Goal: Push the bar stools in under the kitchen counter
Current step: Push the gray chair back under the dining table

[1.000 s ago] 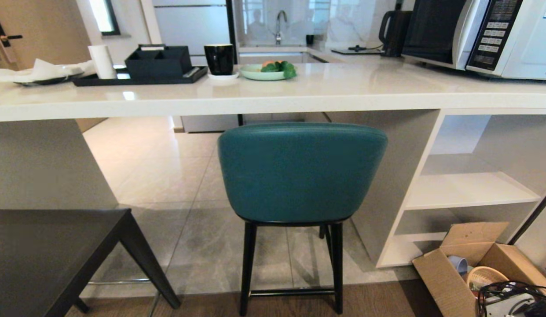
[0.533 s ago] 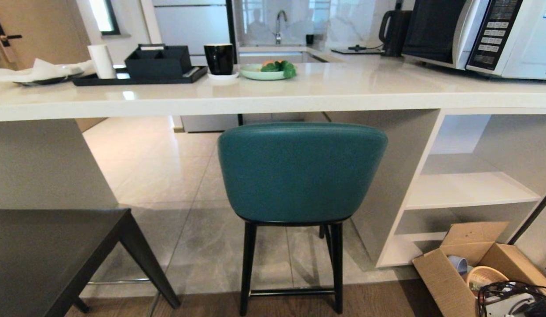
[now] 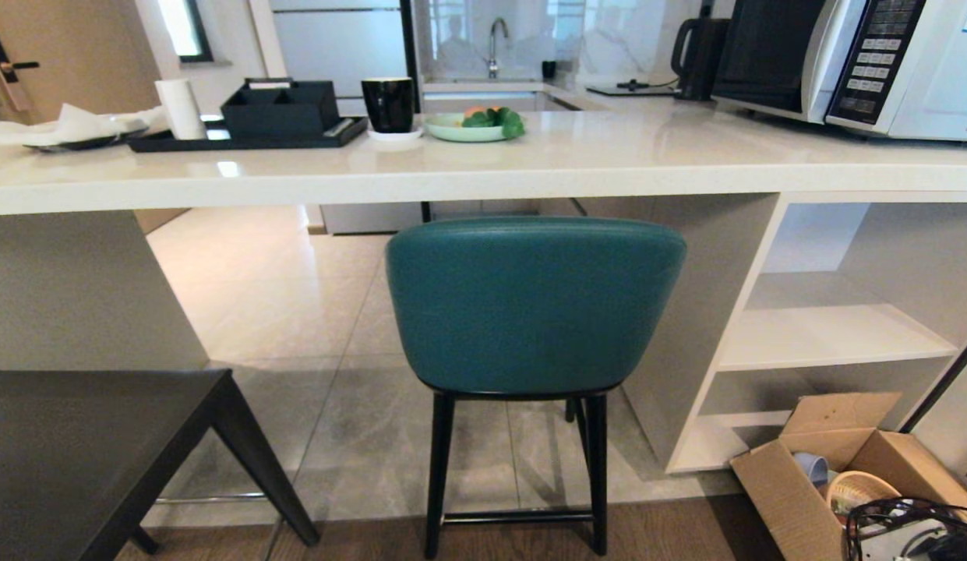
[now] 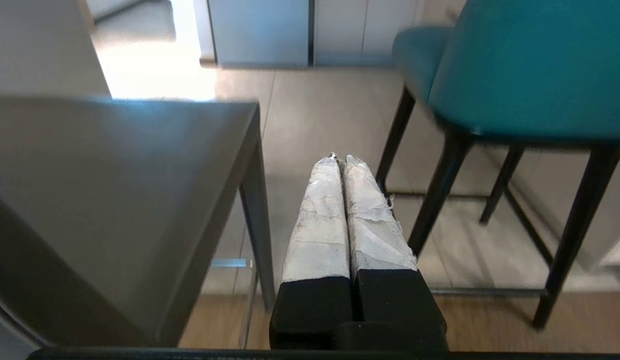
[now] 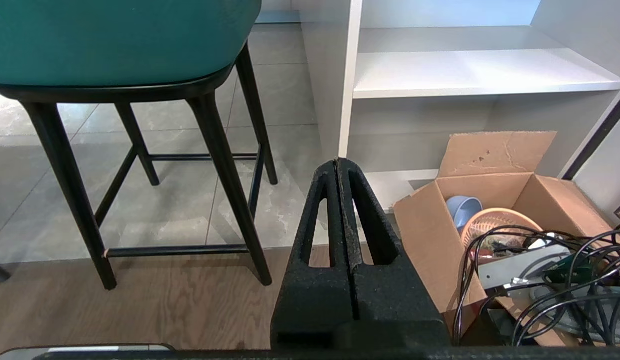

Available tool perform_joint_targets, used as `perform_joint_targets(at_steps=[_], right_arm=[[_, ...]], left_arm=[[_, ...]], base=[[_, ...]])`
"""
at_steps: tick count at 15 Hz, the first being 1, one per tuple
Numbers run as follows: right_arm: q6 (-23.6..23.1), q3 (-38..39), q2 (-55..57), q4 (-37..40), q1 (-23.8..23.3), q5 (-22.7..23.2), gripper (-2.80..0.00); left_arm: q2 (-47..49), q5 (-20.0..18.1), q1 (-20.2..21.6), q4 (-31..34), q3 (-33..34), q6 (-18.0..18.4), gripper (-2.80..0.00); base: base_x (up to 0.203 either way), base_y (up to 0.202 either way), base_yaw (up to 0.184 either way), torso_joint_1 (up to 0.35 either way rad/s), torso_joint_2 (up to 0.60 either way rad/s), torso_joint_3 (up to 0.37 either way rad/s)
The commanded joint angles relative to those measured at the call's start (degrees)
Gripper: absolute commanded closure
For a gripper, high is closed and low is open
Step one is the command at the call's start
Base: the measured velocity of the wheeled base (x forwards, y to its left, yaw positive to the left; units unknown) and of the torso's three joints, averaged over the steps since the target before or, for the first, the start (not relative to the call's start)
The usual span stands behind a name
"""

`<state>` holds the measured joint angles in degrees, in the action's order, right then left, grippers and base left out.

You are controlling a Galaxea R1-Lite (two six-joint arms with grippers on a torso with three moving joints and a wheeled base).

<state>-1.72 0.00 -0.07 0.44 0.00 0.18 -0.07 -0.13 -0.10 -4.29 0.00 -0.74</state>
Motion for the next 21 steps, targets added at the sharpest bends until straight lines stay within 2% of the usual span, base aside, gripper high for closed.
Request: perform_joint_targets(at_steps=[1, 4, 6, 9, 15, 21], right_arm=[[-0.3, 0.1, 0.1, 0.1, 0.0, 0.4, 0.00], [-0.7, 0.2, 0.1, 0.0, 0.0, 0.2, 0.00], [-3.9, 0.1, 0.1, 0.0, 0.0, 0.5, 0.00], [-2.2, 0.1, 0.1, 0.0, 0.0, 0.3, 0.00], [-1.0, 0.1, 0.1, -0.1, 0.0, 0.2, 0.00], [-0.9, 0.1, 0.1, -0.1, 0.0, 0.2, 0.00]], left_arm=[[0.6, 0.1, 0.0, 4.5, -0.5, -0.2, 0.00], [0.2, 0.6, 0.0, 5.4, -0.9, -0.1, 0.00], [0.2, 0.2, 0.0, 5.5, -0.9, 1.3, 0.00], [0.3, 0.6, 0.0, 5.6, -0.9, -0.5, 0.00], [0.2, 0.7, 0.0, 5.5, -0.9, -0.4, 0.00], [0.3, 0.7, 0.0, 5.6, -0.9, -0.3, 0.00]], base=[[0.000, 0.000, 0.000, 0.000, 0.00, 0.000], [0.000, 0.000, 0.000, 0.000, 0.00, 0.000], [0.000, 0.000, 0.000, 0.000, 0.00, 0.000], [0.000, 0.000, 0.000, 0.000, 0.00, 0.000], [-0.010, 0.000, 0.000, 0.002, 0.00, 0.000], [-0.191, 0.000, 0.000, 0.004, 0.00, 0.001]])
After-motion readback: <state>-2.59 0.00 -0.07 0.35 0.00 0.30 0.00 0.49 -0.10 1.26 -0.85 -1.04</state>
